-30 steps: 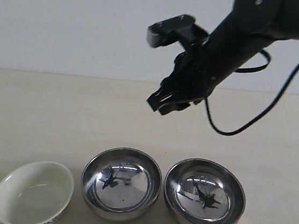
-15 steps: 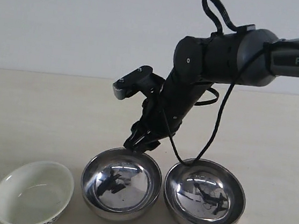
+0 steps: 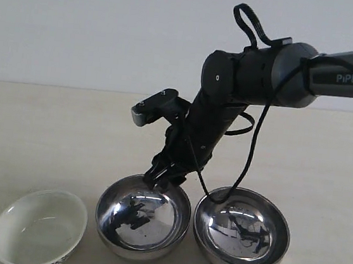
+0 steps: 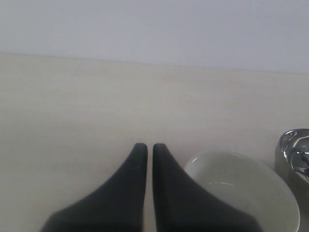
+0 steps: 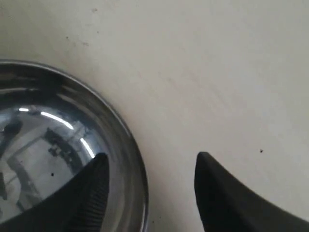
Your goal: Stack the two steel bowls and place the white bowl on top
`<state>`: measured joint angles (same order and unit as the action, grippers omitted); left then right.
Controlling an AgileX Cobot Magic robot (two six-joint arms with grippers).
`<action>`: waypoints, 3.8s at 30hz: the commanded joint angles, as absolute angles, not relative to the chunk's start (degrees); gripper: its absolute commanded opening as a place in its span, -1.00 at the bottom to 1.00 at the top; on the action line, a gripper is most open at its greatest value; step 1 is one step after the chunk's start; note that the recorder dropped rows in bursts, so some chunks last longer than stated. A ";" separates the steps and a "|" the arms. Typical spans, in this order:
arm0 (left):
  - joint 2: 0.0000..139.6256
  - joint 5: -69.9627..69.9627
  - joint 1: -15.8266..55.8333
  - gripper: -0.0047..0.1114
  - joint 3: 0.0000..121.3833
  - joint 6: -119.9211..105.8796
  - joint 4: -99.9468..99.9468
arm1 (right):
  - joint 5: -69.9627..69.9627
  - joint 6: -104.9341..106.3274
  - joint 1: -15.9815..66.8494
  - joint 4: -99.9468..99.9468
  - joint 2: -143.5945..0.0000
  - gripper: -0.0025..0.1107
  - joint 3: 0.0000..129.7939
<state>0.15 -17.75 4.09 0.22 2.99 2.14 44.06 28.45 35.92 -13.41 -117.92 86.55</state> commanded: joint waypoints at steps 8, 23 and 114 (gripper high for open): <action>0.00 -17.59 3.94 -0.85 0.00 3.03 2.04 | 46.51 30.27 35.95 -15.74 -120.73 -0.71 86.62; 0.00 -17.59 3.94 -0.85 0.00 3.03 2.04 | 51.93 27.73 35.95 -15.27 -114.99 -0.96 93.29; 0.00 -17.59 3.94 -0.85 0.00 3.03 2.04 | 54.04 -0.73 27.85 -2.87 -110.08 -0.26 90.42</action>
